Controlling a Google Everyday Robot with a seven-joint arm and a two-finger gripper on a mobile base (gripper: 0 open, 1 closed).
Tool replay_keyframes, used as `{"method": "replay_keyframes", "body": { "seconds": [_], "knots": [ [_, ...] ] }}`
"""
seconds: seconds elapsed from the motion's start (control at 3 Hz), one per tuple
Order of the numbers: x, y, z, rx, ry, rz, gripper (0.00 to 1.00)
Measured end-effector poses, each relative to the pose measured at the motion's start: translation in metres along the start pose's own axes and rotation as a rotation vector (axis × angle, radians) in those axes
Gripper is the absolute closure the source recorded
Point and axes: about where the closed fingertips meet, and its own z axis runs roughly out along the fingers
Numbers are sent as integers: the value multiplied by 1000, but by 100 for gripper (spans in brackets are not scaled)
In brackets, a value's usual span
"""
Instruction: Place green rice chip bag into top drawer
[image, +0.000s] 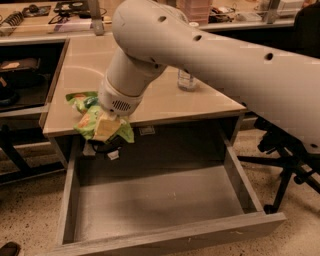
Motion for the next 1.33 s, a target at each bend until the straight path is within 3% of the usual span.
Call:
{"method": "replay_keyframes", "body": {
  "seconds": [1.0, 1.33],
  "knots": [
    [29, 101, -39, 125, 75, 199, 100],
    [58, 115, -29, 161, 92, 234, 100]
  ]
}}
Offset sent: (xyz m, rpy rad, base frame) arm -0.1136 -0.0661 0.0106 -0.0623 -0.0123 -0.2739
